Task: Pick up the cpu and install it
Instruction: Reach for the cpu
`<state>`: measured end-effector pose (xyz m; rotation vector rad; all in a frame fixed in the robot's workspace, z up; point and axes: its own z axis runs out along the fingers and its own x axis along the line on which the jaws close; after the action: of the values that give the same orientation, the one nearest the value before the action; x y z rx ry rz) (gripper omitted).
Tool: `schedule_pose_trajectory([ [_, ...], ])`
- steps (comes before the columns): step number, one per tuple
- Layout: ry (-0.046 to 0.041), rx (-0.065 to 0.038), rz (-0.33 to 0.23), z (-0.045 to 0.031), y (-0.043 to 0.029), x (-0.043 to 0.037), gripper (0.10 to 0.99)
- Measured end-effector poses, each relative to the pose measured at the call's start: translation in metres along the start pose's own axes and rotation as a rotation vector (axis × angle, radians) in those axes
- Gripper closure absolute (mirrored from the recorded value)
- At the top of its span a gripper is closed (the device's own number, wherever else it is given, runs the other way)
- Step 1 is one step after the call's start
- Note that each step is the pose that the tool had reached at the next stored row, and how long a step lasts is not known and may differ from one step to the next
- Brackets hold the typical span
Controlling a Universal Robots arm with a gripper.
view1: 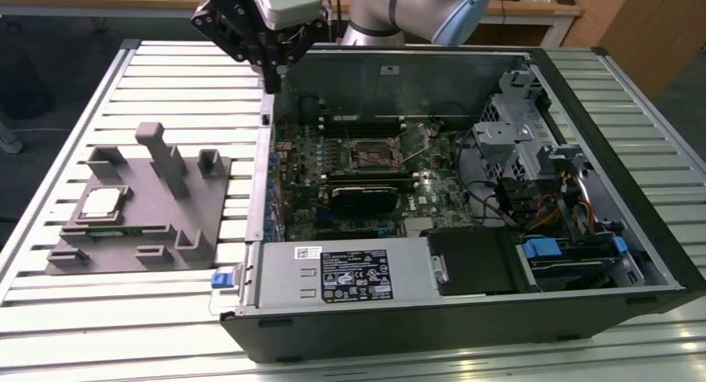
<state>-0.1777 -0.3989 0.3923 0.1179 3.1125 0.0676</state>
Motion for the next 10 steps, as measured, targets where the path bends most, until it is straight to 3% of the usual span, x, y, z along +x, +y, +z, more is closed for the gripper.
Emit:
schedule_pose_trajectory([
  [10, 0.0000, 0.000, 0.000, 0.0001, -0.0005, 0.0060, 0.980],
])
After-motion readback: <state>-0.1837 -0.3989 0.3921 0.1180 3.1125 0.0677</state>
